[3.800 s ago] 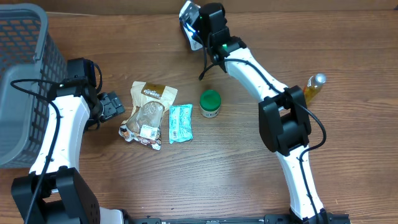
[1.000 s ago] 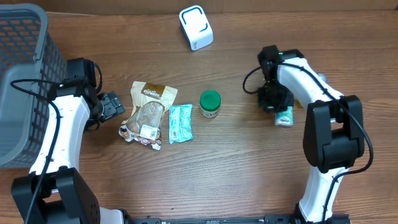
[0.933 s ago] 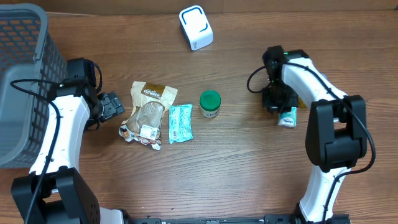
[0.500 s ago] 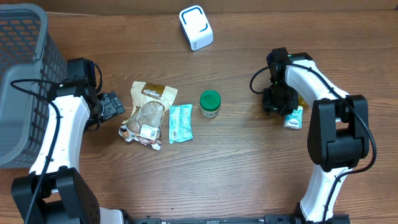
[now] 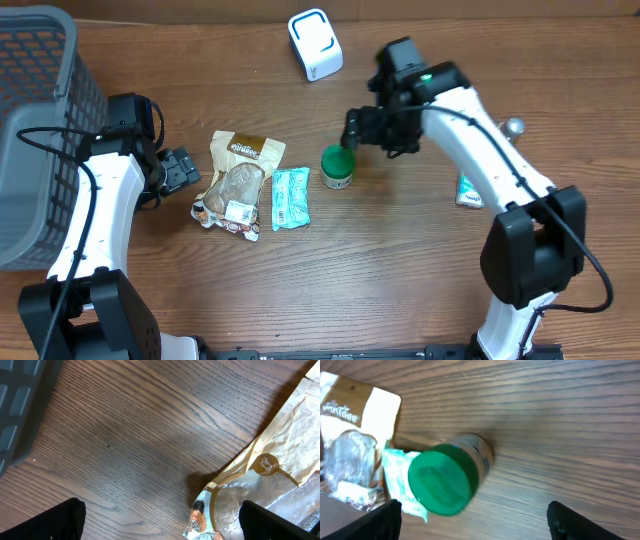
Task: Scan the item barcode
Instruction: 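Open the right gripper and move it left over the green-lidded jar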
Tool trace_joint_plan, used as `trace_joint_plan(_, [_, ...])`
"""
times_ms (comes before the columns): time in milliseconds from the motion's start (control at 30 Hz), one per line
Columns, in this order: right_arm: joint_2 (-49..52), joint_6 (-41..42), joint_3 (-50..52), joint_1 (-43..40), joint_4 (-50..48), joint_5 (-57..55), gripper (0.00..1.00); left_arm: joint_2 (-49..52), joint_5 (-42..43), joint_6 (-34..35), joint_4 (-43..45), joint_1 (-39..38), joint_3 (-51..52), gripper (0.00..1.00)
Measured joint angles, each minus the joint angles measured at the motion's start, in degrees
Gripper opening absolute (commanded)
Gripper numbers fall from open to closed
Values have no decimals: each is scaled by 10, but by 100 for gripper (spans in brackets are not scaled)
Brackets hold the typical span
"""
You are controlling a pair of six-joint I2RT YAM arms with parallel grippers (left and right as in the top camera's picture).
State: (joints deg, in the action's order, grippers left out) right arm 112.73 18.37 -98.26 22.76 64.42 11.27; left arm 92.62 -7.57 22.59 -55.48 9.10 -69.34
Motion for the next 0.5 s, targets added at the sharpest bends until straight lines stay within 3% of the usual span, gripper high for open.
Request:
trace_joint_plan(100, [0,57,0,49,-7,-78,100,0,0,0,0,0,0,100])
trace_joint_plan(300, [0,103,0,121,-72,-139,100,0,0,0,0,0,0,100])
trace_joint_plan(500, [0,137,0,126,-74,-154,100,0,0,0,0,0,0,100])
